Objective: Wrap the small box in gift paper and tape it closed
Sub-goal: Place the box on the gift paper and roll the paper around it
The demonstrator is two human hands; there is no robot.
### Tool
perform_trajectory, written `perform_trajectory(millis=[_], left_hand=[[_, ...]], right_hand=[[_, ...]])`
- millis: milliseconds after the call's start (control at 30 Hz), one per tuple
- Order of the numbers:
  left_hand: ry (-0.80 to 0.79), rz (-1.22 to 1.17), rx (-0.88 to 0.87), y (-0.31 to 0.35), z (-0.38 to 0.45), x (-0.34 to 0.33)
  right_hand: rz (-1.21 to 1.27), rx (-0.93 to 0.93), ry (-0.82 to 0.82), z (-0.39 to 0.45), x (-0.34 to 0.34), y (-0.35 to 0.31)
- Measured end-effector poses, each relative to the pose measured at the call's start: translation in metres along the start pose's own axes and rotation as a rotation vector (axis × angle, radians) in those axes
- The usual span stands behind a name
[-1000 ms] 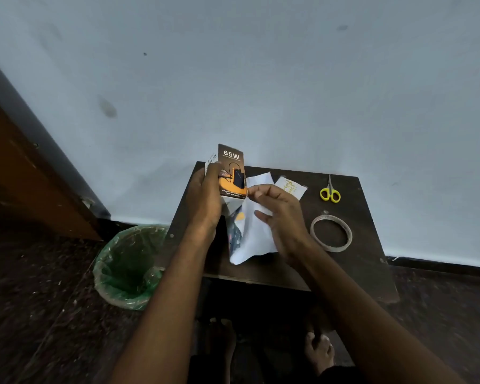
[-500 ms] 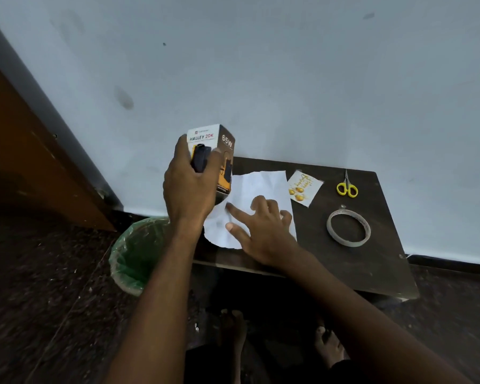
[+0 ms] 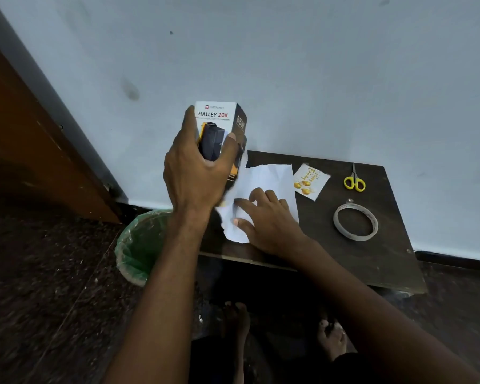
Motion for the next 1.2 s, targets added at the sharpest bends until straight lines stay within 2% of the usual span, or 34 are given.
perform_trajectory(millis=[267,400,600,700,867,967,1033,1133,1200], left_hand=[[-0.147,0.135,-0.033,-0.001,-0.003,-0.022],[-0.117,0.181,-0.061,0.001,0.000,-0.016],[-0.080,0.126,-0.089,0.010,-0.003,-0.006],[-0.091,0.067,-0.130,0.014,-0.005,-0.007],[-0.164,0.000,-0.094,0.010,-0.010,-0.016],[-0.280,0.026,0.092,-0.006,-0.014,-0.034],[-0.365,0.037,0.185,-0.014,-0.021,-0.048],[-0.404,0.024,0.229,-0.022,-0.028,-0.057],[-0.426,0.023,0.256,-0.027,-0.028,-0.062]], right_hand=[[-0.220,-0.107,0.017,-0.003,-0.001,-0.003],[-0.212,-0.160,0.047,-0.006,-0.002,-0.010],[-0.230,-0.243,0.016,0.002,-0.016,-0.009],[-0.153,-0.223,-0.015,0.006,-0.025,-0.009],[-0.078,-0.117,-0.030,0.006,-0.023,-0.010],[0.162,-0.111,0.016,0.004,-0.008,0.002],[0.512,-0.143,0.116,0.002,0.005,0.017],[1.139,-0.184,0.286,-0.007,0.018,0.037],[1.351,-0.191,0.305,-0.009,0.022,0.045]])
Point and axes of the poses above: each hand's wrist, its own z-axis towards the middle knuckle, its own x-axis out of the back of the hand, y = z × x, the point moved 5 cm from there along z, towards the middle knuckle, and after that the axes turned 13 degrees about -y, right-handed, at the moved point
